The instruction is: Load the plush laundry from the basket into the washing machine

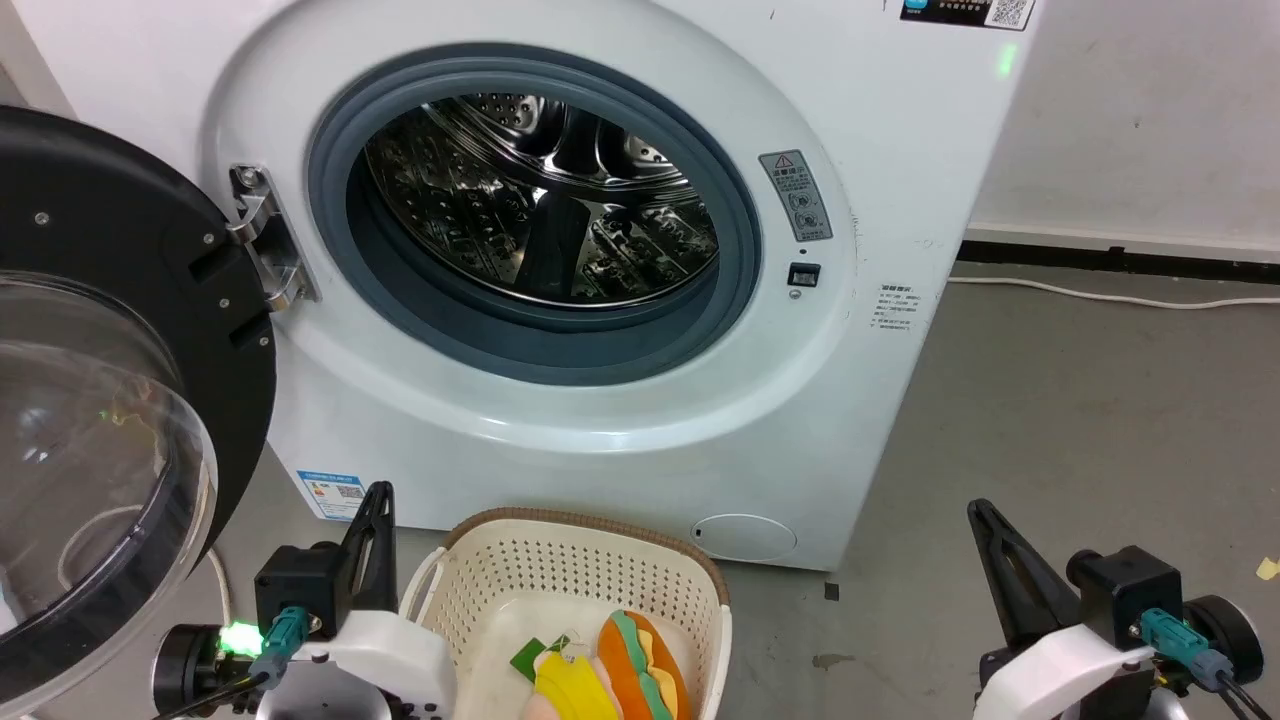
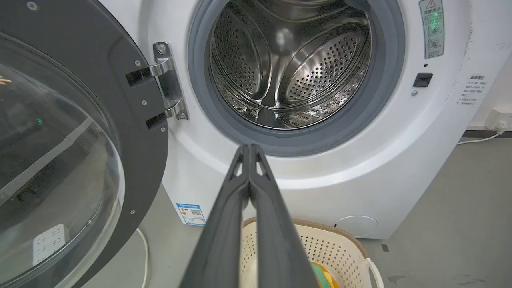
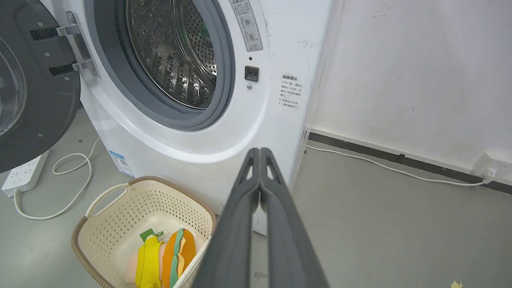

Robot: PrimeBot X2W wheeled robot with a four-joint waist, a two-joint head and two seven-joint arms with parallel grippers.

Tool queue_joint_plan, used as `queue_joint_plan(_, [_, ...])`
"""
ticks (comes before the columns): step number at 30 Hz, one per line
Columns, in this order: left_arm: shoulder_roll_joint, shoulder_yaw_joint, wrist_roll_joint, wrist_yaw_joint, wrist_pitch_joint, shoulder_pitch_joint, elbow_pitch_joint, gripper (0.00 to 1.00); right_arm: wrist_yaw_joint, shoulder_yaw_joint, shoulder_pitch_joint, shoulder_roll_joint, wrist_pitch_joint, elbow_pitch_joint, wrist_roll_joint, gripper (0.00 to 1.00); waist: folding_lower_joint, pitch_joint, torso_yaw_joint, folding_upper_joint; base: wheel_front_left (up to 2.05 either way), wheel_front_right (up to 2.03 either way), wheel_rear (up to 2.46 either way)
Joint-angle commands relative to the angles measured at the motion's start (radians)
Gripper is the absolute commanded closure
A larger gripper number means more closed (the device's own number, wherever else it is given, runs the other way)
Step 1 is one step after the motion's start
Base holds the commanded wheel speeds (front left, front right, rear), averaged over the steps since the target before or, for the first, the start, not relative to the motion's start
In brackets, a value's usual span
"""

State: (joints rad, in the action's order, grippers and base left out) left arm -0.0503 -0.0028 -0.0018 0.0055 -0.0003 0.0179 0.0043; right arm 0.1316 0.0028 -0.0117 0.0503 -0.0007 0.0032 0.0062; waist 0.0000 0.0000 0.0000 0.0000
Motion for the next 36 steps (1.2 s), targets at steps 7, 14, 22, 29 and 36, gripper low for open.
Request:
queue_joint_plan(7, [0.000, 0.000, 0.000, 0.000, -0.001, 0.000, 0.000, 0.00, 0.000, 0.000, 0.000, 0.000, -0.001, 0.000, 0.001, 0.00, 0.0000, 0.000, 0.000, 0.0000, 0.00, 0.00, 0.00])
queue_joint_plan(14, [0.000, -0.007, -0.002, 0.003, -0.008, 0.001, -0.001, 0.00, 0.000, 0.000, -0.001, 0.000, -0.008, 0.000, 0.010, 0.00, 0.0000, 0.001, 0.000, 0.0000, 0.00, 0.00, 0.00])
queue_joint_plan(22, [0.000, -0.020, -0.004, 0.009, -0.022, 0.005, -0.003, 0.00, 0.000, -0.011, 0.003, 0.000, -0.022, -0.007, 0.025, 0.00, 0.0000, 0.016, -0.003, 0.0000, 0.00, 0.00, 0.00])
queue_joint_plan(29, [0.000, -0.035, -0.005, 0.014, -0.037, 0.019, 0.006, 0.00, 0.000, -0.020, 0.015, 0.000, -0.037, -0.015, 0.040, 0.00, 0.0000, 0.054, -0.013, 0.0000, 0.00, 0.00, 0.00])
queue_joint_plan(36, [-0.007, -0.050, -0.002, 0.012, -0.052, 0.047, 0.047, 0.00, 0.000, -0.025, 0.038, 0.000, -0.052, -0.016, 0.061, 0.00, 0.0000, 0.108, -0.035, 0.0000, 0.00, 0.00, 0.00])
